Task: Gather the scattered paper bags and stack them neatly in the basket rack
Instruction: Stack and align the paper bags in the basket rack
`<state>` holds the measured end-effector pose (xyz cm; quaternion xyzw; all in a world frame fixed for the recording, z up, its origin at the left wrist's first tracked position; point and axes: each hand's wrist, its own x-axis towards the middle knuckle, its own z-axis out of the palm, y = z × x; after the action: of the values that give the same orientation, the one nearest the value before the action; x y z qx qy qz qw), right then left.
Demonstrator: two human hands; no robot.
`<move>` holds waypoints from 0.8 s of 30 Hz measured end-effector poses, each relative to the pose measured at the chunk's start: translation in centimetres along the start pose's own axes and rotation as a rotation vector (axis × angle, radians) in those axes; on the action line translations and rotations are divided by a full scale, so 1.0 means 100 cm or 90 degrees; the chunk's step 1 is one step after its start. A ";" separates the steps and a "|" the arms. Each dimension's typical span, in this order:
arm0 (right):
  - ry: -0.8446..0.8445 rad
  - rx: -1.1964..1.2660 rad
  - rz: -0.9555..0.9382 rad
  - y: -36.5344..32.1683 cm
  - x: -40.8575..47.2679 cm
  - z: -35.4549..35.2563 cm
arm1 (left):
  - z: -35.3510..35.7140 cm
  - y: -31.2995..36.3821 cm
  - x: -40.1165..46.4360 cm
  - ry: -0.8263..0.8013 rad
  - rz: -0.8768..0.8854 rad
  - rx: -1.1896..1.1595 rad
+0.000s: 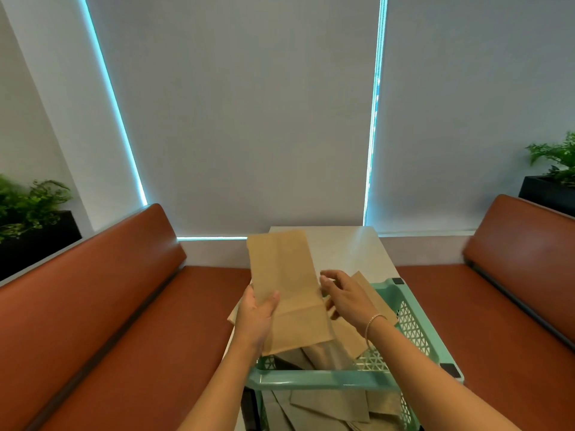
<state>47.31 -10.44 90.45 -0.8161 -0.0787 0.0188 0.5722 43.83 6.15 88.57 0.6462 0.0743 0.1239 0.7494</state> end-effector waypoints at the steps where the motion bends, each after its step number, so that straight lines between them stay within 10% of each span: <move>1: -0.005 -0.080 -0.002 0.008 0.002 -0.003 | -0.003 -0.002 0.000 0.014 -0.002 -0.006; 14: -0.388 -0.694 -0.011 0.005 0.008 0.007 | -0.005 -0.002 -0.001 -0.011 -0.015 -0.021; 24: -0.291 -0.704 -0.045 0.001 0.016 0.010 | -0.004 -0.002 -0.002 -0.006 -0.010 -0.023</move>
<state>48.76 -9.33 90.08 -0.9649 -0.2255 0.1311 0.0311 43.52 6.46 88.33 0.6327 0.0735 0.1166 0.7620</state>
